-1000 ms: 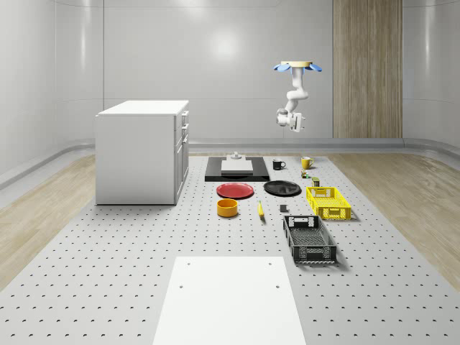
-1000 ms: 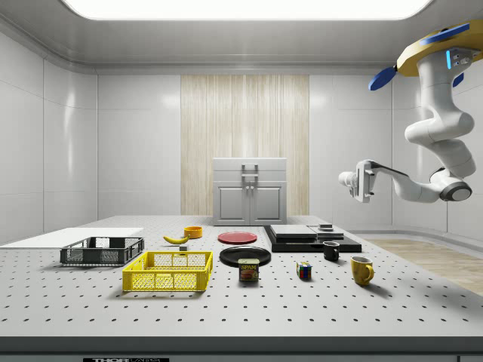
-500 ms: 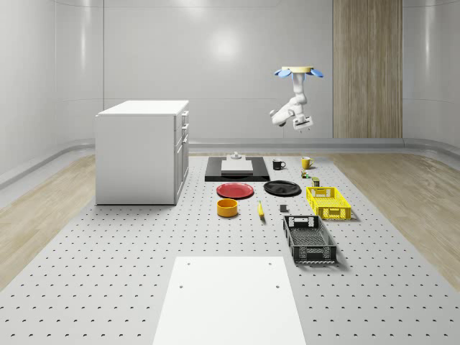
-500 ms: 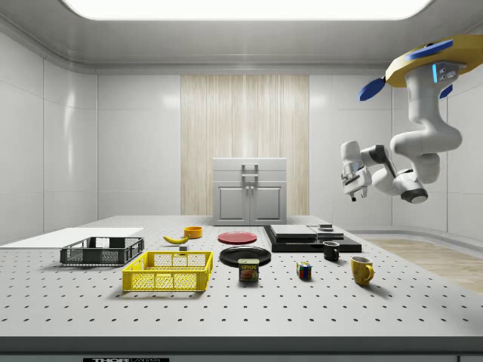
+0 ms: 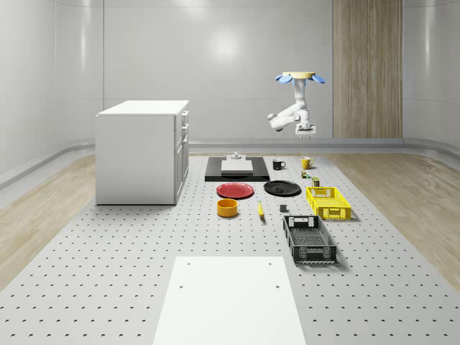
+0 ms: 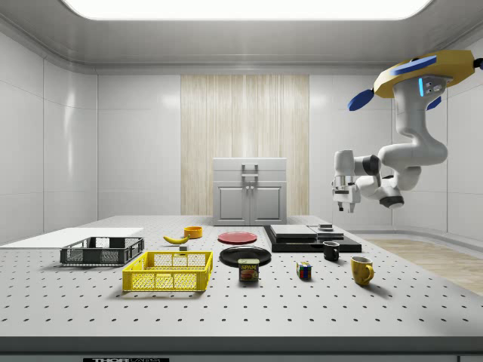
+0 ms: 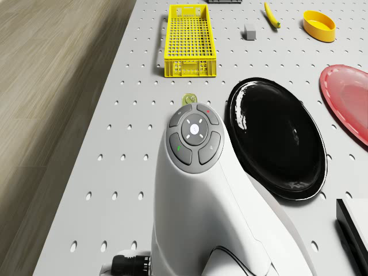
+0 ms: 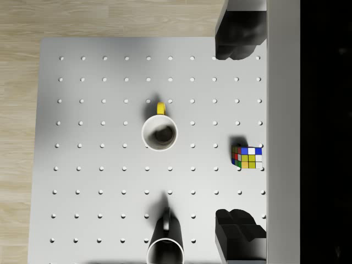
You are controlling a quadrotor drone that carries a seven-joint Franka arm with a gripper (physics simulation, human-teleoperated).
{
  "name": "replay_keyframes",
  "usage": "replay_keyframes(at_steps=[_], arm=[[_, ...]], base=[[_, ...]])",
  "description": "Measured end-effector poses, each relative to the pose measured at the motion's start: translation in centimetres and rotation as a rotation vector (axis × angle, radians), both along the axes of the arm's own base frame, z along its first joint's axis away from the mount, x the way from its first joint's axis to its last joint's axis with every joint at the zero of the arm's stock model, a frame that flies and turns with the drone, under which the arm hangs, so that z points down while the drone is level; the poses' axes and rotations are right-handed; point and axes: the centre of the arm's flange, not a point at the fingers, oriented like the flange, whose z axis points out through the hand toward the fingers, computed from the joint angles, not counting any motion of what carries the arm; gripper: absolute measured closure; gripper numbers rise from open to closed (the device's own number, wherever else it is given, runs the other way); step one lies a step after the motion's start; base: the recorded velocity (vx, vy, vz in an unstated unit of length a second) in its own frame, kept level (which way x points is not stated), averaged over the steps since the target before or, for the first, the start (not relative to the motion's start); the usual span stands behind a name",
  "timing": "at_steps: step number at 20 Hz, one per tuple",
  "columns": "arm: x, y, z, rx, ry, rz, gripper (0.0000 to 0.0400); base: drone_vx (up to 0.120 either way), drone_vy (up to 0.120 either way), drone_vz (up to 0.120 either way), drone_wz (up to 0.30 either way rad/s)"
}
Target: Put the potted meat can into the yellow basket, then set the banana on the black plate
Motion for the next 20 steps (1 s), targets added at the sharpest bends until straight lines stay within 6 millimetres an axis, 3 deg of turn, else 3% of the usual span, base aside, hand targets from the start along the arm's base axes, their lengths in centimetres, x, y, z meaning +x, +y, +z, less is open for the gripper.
replay_keyframes(at_steps=[20], arm=[[0.00, -0.36, -0.03, -0.037, 0.002, -0.001, 0.0000]], base=[[0.120, 0.000, -0.120, 0.000]])
